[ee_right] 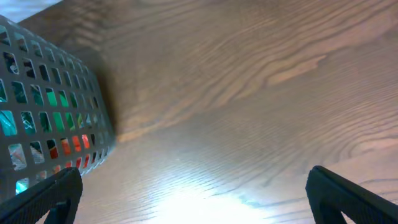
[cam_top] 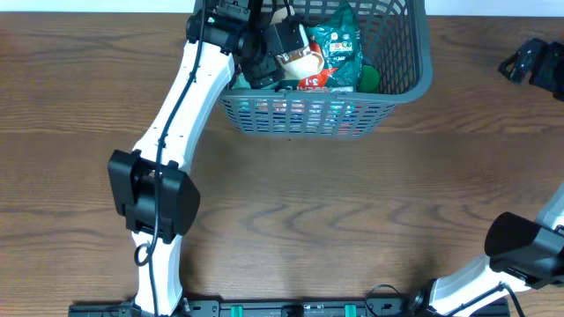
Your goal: Pack container
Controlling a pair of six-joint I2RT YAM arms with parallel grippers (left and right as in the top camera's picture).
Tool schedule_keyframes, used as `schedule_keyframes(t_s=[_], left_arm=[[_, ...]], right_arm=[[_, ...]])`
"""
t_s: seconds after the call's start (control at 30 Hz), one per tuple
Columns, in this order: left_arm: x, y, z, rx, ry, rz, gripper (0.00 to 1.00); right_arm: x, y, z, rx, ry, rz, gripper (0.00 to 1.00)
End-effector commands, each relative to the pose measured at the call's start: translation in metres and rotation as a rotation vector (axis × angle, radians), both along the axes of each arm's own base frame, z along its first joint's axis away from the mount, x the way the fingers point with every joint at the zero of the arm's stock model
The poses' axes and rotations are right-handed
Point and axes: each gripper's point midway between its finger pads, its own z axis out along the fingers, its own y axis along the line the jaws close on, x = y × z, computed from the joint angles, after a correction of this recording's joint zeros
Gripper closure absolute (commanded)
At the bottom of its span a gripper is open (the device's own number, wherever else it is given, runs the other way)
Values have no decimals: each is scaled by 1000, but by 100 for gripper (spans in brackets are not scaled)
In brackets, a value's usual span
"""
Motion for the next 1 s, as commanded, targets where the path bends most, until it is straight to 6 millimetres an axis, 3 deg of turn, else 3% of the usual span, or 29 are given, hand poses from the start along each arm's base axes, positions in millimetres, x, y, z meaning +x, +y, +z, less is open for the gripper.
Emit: schedule_keyframes(t_s=[0.0,0.13,0.27,0.47,0.6,0.73,0.87,0.97], left_arm=[[-1,7,72,-74,-150,48,7],[2,42,146,-125,-329,206,1],[-15,98,179,-201,-325,467,1],[-72,181,188,-308,-167,834,1],[-105,213,196,-328,-148,949,1],[-134,219,202,-334,-153,974,1],[-161,219,195,-334,-153,973,1],[-178,219,181,-344,-170,969,2]], right_arm=[[3,2,-4,-2,11,18,1],[5,1,-3,-7,1,18,1],[11,-1,1,-26,-25,32,1],[50,15,24,-95,-182,153,1],[63,46,38,-99,-245,230,1],[58,78,54,-110,-279,292,1],[31,97,70,-125,-269,290,1],[10,99,76,-156,-243,278,1]])
